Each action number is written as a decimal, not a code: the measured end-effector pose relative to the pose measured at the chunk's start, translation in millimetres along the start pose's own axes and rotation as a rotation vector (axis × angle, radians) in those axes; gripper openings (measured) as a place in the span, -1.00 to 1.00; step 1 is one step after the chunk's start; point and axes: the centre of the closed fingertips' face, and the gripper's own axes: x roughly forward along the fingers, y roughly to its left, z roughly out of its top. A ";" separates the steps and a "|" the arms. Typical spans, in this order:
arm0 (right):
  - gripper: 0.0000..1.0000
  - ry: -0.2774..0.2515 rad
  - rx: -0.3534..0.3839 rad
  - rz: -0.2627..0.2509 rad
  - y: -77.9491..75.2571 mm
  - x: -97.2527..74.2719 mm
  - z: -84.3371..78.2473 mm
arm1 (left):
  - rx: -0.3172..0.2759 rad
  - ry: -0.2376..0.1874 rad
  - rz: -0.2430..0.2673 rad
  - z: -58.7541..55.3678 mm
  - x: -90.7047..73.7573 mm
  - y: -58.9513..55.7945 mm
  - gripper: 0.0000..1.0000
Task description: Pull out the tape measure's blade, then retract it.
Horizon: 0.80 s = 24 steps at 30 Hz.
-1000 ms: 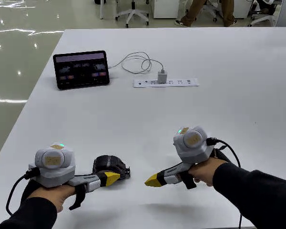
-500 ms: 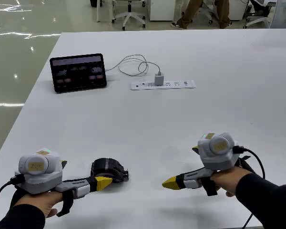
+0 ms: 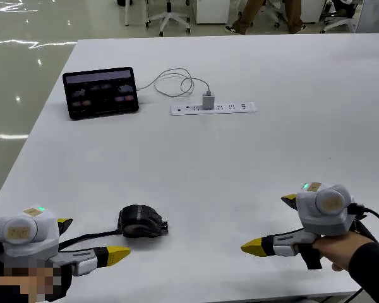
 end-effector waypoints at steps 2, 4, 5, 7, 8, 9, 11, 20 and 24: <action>1.00 -0.001 0.000 -0.005 -2.0 -4.8 -1.1 | -0.007 -0.003 0.001 0.6 -4.1 2.0 0.96; 0.99 0.005 -0.005 -0.005 -3.8 -9.9 -4.0 | 0.000 -0.009 0.014 2.6 -6.8 4.3 1.00; 1.00 0.005 -0.006 -0.008 -5.0 -12.4 -4.6 | 0.008 -0.015 0.018 4.0 -8.1 5.0 1.00; 1.00 0.000 -0.001 -0.012 -7.8 -19.1 -5.6 | 0.013 -0.027 0.018 7.3 -11.3 5.7 1.00; 1.00 -0.004 0.000 -0.013 -8.6 -21.9 -6.0 | 0.012 -0.031 0.019 8.6 -12.6 6.4 1.00; 1.00 -0.010 0.001 -0.014 -9.4 -25.7 -6.5 | 0.000 -0.035 0.011 10.1 -13.9 5.8 1.00; 1.00 -0.010 0.003 -0.011 -10.8 -29.9 -10.1 | -0.004 -0.039 0.011 10.8 -15.5 6.4 1.00; 1.00 -0.016 0.021 -0.033 -14.8 -49.3 -24.0 | 0.006 -0.024 0.006 6.4 -21.4 8.3 1.00; 1.00 -0.014 0.031 -0.042 -18.8 -55.0 -27.9 | 0.008 -0.021 0.006 6.1 -23.3 11.2 1.00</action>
